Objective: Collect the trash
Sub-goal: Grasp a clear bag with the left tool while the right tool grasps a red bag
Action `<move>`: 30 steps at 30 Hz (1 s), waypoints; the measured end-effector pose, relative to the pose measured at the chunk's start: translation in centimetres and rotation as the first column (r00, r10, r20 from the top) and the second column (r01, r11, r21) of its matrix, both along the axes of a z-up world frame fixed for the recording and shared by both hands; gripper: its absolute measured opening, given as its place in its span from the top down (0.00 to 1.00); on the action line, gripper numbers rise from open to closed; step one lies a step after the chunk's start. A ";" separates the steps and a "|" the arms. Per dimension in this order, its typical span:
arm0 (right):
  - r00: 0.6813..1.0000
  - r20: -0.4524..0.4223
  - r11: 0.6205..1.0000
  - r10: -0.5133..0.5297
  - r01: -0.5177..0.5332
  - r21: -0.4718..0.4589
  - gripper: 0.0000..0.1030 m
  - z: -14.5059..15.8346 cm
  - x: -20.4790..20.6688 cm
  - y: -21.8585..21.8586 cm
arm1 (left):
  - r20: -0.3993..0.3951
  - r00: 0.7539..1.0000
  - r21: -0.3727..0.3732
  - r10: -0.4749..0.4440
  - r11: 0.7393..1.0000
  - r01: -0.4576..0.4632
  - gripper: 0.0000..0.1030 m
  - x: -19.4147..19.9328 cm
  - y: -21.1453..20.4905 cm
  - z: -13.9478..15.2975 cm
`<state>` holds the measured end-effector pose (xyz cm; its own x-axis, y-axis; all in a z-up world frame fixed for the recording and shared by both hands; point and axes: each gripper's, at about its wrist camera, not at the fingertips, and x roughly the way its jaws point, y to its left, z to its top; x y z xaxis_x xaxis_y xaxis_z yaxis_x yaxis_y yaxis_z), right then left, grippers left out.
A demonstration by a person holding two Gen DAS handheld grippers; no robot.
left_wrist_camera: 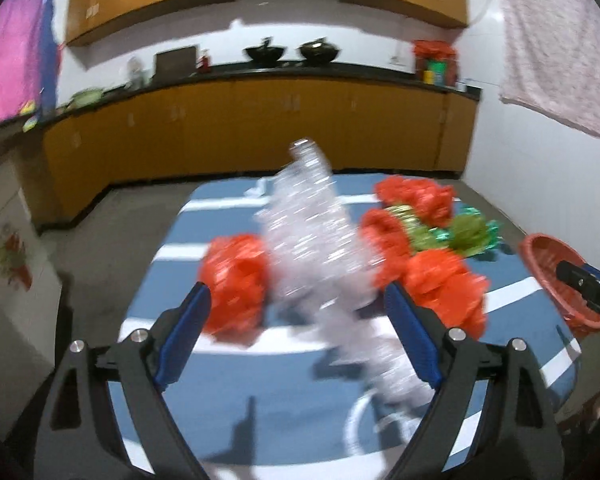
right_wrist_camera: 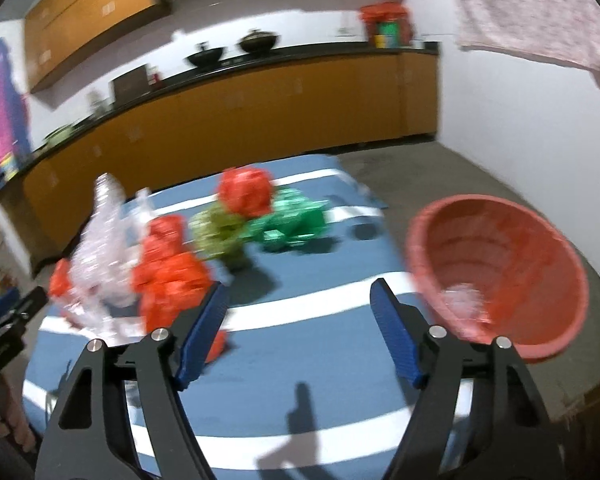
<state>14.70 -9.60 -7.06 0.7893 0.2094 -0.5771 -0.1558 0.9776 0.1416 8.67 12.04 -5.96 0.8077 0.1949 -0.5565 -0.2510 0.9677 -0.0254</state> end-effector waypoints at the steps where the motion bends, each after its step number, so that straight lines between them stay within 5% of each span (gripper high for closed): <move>1: 1.000 -0.003 1.000 0.027 -0.027 0.005 0.29 -0.1 0.1 1.1 | -0.005 1.000 -0.013 0.018 1.000 -0.018 0.16 -0.4 0.7 -0.3; 13: 0.988 -0.063 0.988 0.141 -0.144 -0.048 0.32 -2.3 2.8 9.1 | -0.015 0.995 -0.061 0.102 0.993 -0.103 0.16 -2.2 4.9 -1.1; 21: 0.977 -0.124 0.978 0.172 -0.185 -0.099 0.77 -4.1 2.8 9.2 | -0.028 0.998 -0.105 0.056 0.993 -0.059 0.16 -1.4 3.9 -1.7; 30: 0.984 -0.075 0.984 0.159 -0.165 -0.075 0.82 -2.2 0.7 6.3 | -0.086 0.994 -0.169 -0.060 0.985 0.045 0.23 1.0 0.2 -3.1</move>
<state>15.41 -3.33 -9.30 0.7069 0.2819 -0.6487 -0.3055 0.9489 0.0794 9.72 12.23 -9.05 0.7592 0.0520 -0.6488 -0.2088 0.9636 -0.1670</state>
